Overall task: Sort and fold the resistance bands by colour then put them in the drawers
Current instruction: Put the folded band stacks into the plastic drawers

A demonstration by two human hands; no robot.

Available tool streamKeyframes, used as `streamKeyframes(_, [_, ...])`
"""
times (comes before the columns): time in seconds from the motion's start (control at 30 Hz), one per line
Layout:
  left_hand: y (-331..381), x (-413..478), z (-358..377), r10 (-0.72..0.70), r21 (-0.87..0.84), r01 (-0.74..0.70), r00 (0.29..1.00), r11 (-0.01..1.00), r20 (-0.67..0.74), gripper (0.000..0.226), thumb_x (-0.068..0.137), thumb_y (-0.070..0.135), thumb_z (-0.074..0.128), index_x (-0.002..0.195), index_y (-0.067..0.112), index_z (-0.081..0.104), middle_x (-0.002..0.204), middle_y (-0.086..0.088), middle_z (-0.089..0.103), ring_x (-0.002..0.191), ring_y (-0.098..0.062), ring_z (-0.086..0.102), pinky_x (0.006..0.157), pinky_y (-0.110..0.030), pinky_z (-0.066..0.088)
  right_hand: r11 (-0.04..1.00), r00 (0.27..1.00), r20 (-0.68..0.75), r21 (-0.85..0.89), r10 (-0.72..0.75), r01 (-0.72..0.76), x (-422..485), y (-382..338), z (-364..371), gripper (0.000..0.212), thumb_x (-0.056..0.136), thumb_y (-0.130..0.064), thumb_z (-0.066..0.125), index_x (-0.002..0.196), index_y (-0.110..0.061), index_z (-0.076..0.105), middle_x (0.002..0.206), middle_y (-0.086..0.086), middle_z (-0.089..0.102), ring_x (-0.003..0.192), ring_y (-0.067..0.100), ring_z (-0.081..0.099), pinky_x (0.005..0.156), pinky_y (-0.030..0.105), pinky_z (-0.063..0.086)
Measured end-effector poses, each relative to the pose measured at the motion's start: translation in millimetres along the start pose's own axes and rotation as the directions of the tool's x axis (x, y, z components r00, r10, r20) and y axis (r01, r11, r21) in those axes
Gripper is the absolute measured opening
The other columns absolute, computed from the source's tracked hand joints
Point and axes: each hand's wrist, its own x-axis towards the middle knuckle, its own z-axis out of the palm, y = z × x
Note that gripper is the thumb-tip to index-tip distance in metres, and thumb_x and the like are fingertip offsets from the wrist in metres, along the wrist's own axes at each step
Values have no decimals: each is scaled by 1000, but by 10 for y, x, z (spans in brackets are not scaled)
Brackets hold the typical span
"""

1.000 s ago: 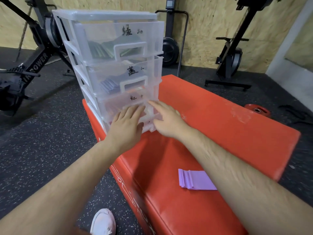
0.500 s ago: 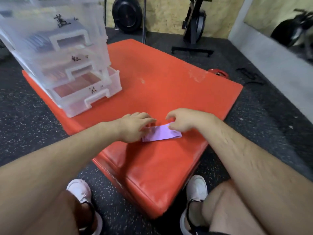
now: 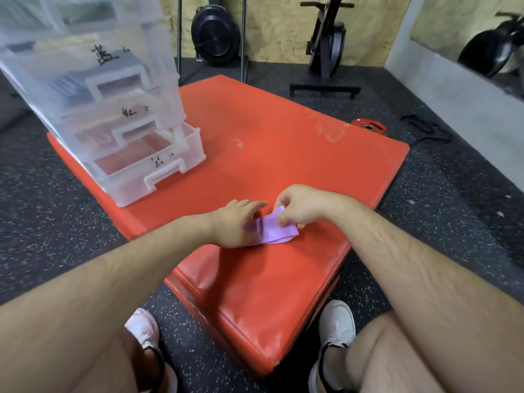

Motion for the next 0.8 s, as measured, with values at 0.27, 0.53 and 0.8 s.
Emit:
streamKeyframes(0.27, [-298, -184, -333, -163, -462, 148, 987, 875, 6, 26, 88, 35, 68, 94, 11, 59, 78, 4, 60, 68, -14, 56, 66, -32, 48, 951, 954, -166, 146, -249, 273, 50, -315, -268, 21, 80, -2, 70, 91, -20, 73, 67, -6, 64, 55, 8, 56, 58, 25, 48])
streamKeyframes(0.53, [-821, -629, -575, -305, -728, 108, 942, 677, -144, 54, 65, 37, 85, 105, 18, 53, 101, -11, 70, 91, -25, 71, 83, -44, 58, 817, 850, -308, 271, -427, 509, 382, -874, -227, 29, 81, 4, 72, 99, -19, 69, 65, -16, 63, 58, 4, 54, 57, 19, 45])
streamKeyframes(0.8, [-1063, -971, -833, -401, -792, 77, 889, 606, -220, 35, 81, 44, 73, 113, 30, 67, 104, 3, 75, 99, -18, 71, 93, -40, 57, 639, 705, -446, 318, -551, 700, 593, -1571, -193, 35, 80, 7, 74, 107, -15, 67, 84, 1, 66, 70, 7, 50, 65, 21, 47])
